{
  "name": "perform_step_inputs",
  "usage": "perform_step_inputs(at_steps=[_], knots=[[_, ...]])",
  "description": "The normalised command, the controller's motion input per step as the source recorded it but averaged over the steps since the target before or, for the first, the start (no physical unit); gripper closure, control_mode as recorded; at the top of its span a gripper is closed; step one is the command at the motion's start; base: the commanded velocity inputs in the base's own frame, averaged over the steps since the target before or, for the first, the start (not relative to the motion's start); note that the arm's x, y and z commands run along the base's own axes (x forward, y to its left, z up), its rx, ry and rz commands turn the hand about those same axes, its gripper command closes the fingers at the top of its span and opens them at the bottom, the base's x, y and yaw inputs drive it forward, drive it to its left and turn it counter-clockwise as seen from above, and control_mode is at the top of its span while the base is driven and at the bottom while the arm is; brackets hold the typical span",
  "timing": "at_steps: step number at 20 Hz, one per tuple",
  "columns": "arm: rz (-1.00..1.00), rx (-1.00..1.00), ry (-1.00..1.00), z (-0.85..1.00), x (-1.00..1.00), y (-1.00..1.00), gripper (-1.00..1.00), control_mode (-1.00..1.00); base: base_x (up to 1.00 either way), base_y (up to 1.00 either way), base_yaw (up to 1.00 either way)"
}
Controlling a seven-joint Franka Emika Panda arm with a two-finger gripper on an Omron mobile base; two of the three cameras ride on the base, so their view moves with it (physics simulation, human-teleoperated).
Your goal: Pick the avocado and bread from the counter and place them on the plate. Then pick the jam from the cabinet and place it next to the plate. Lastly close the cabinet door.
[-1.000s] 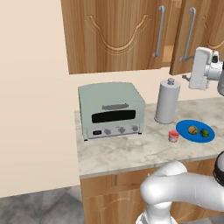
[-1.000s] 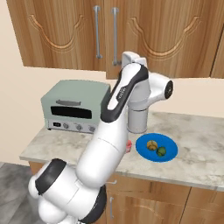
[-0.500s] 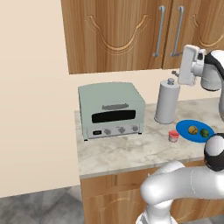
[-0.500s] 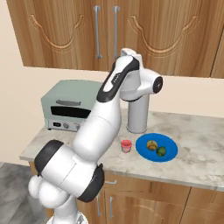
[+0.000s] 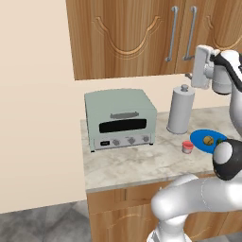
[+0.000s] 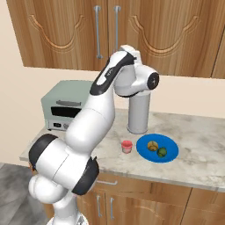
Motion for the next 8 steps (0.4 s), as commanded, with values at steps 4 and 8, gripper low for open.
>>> perform_step_inputs(at_steps=[4, 8], knots=[[-0.10, -0.05, 0.05, -0.23, 0.22, 0.10, -1.00, -1.00, 0.00, 0.00, 0.00], [-0.11, 0.00, 0.15, -0.14, 0.11, 0.08, -1.00, -1.00, 0.00, 0.00, 0.00]])
